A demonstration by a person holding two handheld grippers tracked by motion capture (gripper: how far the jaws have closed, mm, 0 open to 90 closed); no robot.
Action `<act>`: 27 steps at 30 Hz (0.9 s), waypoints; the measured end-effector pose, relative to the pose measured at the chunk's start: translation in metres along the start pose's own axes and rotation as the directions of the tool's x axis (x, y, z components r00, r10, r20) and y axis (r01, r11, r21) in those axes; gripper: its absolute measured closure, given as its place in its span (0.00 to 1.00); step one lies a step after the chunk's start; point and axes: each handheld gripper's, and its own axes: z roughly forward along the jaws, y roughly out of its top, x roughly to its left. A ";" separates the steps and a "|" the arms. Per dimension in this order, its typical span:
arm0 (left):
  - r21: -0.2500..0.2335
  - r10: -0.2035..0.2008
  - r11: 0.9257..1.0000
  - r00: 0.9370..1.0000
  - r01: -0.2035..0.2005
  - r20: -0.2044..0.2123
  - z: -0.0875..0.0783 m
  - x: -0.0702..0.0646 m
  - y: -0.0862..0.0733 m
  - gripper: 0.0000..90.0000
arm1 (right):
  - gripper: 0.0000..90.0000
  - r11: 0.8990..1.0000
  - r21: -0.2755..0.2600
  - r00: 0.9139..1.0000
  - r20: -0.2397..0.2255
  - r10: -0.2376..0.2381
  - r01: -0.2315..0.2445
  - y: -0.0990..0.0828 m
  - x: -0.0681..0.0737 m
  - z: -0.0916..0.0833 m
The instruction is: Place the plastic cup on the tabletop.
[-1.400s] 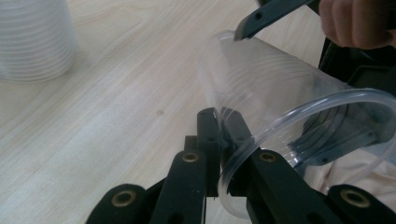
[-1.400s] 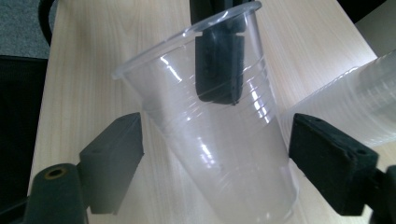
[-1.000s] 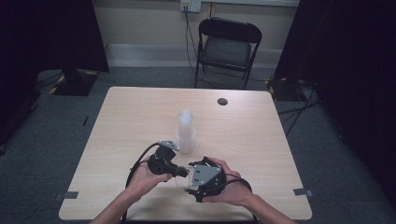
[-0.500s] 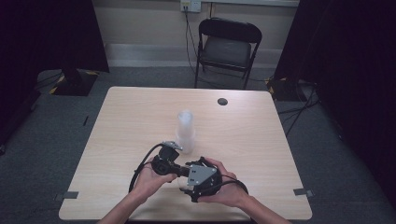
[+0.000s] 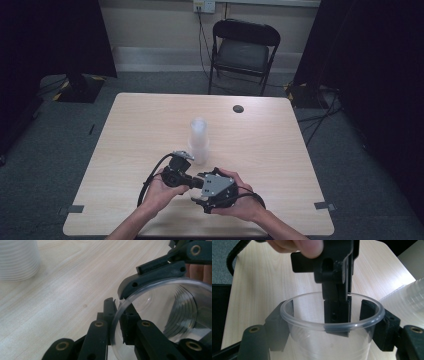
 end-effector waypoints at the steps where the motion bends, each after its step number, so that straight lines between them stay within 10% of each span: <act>1: -0.001 -0.001 1.000 1.000 0.001 0.002 0.001 0.000 0.000 0.92 | 0.31 1.000 0.001 1.000 0.002 -0.001 0.001 0.000 0.000 0.000; 27: -0.172 -0.043 0.985 0.995 0.026 -0.092 -0.010 0.000 -0.008 0.42 | 0.32 0.993 -0.030 0.992 0.038 0.117 -0.115 -0.014 -0.013 -0.007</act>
